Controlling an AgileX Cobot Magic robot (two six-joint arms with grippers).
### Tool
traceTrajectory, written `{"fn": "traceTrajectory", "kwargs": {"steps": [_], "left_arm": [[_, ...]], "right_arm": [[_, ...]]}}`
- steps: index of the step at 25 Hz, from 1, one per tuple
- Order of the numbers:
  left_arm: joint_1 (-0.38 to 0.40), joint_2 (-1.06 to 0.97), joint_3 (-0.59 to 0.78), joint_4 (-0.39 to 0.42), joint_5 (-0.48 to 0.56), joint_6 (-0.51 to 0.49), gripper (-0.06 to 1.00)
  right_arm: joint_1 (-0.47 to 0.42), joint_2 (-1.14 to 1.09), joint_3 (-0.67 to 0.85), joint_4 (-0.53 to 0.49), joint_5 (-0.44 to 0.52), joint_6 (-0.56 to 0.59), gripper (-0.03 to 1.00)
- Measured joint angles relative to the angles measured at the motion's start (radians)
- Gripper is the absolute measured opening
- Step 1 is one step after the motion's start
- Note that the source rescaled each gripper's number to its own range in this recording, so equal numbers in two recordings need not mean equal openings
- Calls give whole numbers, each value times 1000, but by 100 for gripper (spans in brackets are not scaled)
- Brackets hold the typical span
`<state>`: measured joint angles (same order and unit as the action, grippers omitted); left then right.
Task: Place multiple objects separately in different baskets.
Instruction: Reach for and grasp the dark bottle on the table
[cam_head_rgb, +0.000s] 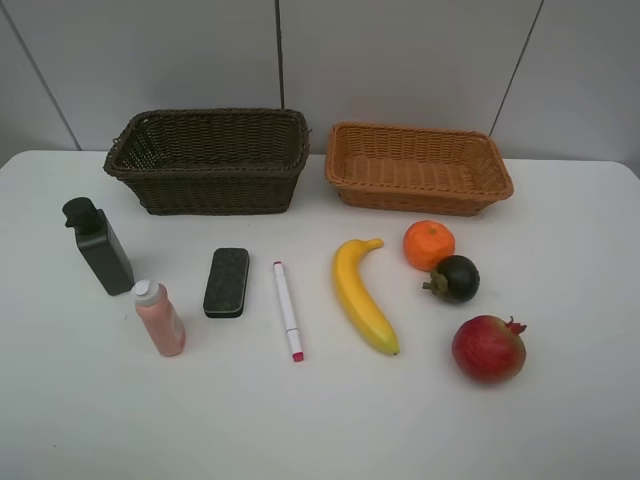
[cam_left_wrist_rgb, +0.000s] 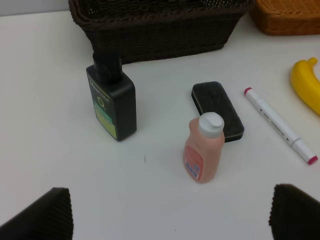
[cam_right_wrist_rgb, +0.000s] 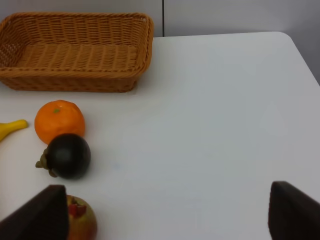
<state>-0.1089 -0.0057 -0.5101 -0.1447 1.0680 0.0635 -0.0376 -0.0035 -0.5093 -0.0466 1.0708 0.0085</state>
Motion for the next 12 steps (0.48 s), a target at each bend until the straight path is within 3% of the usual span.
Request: {"fn": "traceTrajectory", "kwargs": {"steps": [12], "left_arm": [[0, 0, 0, 0, 0, -4, 96]], "right_arm": [[24, 0, 0, 0, 0, 0, 80]]}}
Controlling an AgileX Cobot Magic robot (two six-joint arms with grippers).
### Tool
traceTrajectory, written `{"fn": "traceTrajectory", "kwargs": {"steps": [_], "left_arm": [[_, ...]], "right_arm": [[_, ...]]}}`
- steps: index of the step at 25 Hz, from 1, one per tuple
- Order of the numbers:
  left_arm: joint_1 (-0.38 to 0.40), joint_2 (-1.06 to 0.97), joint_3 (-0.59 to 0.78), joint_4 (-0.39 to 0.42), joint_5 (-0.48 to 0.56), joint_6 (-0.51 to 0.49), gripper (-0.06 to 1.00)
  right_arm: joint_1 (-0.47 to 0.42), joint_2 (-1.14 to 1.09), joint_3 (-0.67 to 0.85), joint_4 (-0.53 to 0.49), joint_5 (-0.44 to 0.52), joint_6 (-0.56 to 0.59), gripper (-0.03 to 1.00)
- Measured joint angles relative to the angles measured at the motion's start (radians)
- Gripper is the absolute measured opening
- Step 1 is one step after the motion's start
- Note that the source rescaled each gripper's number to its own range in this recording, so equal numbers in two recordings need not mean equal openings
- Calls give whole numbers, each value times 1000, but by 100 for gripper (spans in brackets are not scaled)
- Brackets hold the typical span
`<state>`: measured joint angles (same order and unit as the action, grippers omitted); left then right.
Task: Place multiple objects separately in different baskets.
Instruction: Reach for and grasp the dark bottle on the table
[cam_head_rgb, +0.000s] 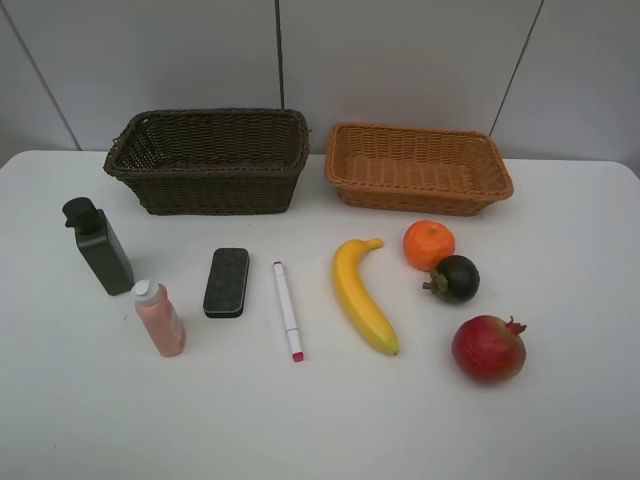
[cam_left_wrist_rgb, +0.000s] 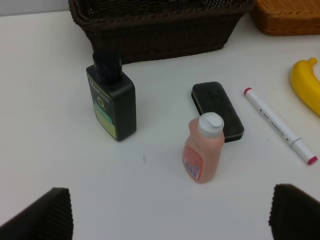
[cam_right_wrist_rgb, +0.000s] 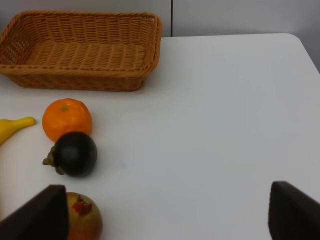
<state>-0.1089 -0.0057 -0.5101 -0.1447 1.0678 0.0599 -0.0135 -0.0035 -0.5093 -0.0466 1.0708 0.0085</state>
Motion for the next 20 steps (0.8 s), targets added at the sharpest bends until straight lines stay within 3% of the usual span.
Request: {"fn": "traceTrajectory", "kwargs": {"steps": [4, 9, 13, 20], "left_arm": [[0, 16, 0, 20, -5, -135, 96], [0, 213, -21, 131, -35, -321, 96], [0, 465, -53, 169, -62, -352, 96], [0, 964, -200, 154, -112, -359, 96]], "right_arm": [[0, 0, 0, 0, 0, 0, 80], [0, 0, 0, 0, 0, 0, 80], [0, 0, 0, 0, 0, 0, 80], [0, 0, 0, 0, 0, 0, 80]]}}
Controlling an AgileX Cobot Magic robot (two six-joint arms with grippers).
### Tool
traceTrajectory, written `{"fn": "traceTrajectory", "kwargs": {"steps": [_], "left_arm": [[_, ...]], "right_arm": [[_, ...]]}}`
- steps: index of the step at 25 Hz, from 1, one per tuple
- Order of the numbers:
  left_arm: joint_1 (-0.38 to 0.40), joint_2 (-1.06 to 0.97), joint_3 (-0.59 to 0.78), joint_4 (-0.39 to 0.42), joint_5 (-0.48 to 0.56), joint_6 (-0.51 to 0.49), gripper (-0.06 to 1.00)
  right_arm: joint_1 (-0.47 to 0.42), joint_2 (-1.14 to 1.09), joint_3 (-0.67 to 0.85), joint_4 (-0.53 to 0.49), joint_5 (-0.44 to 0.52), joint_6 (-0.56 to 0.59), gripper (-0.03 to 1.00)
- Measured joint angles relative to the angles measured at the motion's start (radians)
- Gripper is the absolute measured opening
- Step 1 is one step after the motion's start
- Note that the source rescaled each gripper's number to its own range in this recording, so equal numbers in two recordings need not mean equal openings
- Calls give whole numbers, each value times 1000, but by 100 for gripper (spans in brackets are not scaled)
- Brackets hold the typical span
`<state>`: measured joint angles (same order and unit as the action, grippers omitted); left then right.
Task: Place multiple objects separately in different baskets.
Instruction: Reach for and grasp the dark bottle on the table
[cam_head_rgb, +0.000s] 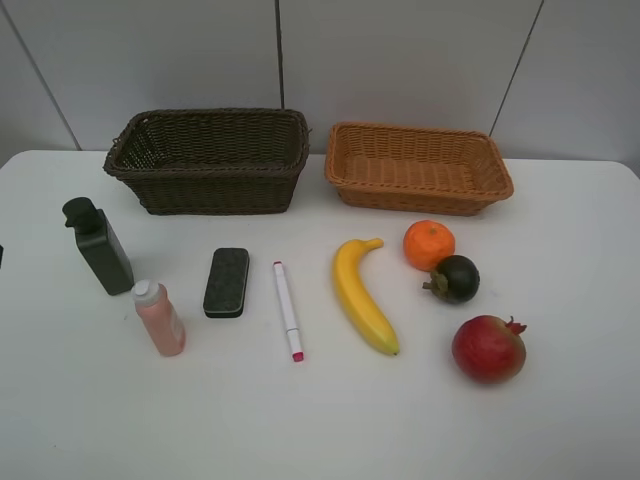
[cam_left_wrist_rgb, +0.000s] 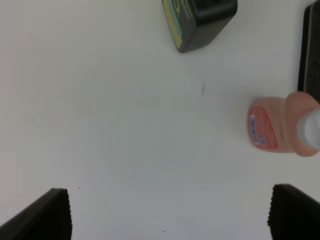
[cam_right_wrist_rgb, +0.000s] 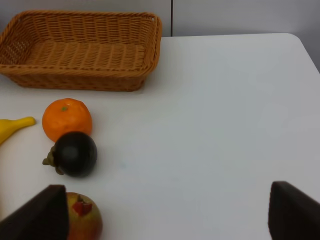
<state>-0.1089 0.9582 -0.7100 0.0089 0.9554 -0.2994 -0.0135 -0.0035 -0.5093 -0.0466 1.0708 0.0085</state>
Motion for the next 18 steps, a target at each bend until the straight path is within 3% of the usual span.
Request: {"fn": "traceTrajectory", "kwargs": {"steps": [8, 18], "left_arm": [[0, 428, -246, -51, 7, -21, 96], [0, 677, -400, -40, 10, -64, 96]], "right_arm": [[0, 0, 0, 0, 0, 0, 80], [0, 0, 0, 0, 0, 0, 80]]}}
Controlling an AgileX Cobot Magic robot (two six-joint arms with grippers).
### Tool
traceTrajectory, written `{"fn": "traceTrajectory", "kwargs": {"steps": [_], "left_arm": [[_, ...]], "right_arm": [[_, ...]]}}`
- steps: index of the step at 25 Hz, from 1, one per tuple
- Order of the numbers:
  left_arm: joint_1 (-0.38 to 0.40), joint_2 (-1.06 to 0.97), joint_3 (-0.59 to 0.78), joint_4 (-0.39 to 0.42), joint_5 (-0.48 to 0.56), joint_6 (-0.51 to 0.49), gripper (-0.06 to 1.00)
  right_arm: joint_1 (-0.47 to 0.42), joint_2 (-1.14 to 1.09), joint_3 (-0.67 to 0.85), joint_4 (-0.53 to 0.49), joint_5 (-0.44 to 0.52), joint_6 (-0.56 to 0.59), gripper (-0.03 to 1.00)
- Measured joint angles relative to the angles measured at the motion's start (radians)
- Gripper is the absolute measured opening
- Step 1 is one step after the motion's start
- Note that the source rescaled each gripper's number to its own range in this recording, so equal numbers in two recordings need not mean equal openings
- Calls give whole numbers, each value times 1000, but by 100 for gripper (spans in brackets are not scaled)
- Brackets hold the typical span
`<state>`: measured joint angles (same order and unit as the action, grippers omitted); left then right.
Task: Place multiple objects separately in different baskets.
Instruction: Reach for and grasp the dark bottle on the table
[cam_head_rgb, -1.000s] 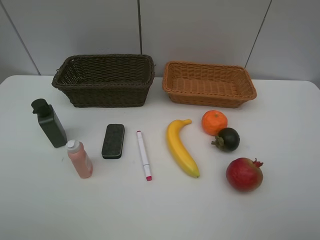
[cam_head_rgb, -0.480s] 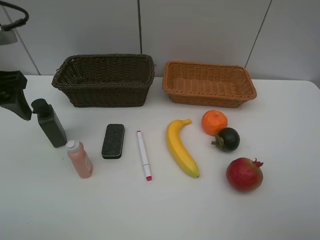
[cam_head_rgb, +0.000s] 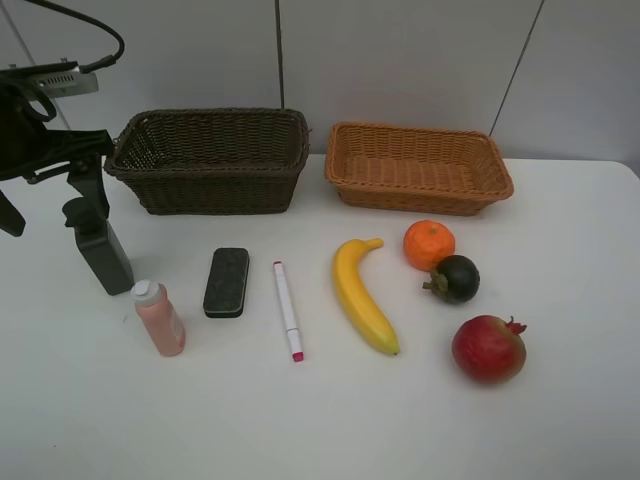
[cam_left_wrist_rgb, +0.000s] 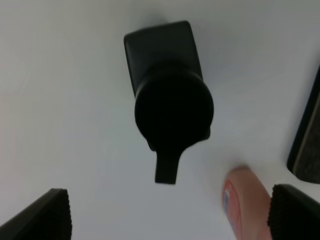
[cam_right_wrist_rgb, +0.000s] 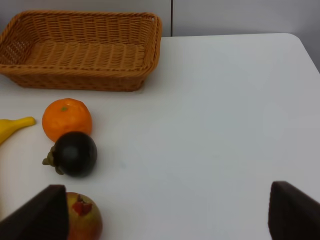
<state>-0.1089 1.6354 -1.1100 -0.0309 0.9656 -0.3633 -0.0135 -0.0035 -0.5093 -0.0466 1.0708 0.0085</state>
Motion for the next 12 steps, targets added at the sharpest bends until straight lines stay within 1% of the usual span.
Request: {"fn": "traceTrajectory", "kwargs": {"steps": [3, 8, 12], "left_arm": [[0, 61, -14, 31, -24, -17, 96], [1, 147, -14, 40, -62, -37, 96], [1, 205, -14, 41, -141, -42, 96]], "right_arm": [[0, 0, 0, 0, 0, 0, 80], [0, 0, 0, 0, 0, 0, 80], [0, 0, 0, 0, 0, 0, 80]]}}
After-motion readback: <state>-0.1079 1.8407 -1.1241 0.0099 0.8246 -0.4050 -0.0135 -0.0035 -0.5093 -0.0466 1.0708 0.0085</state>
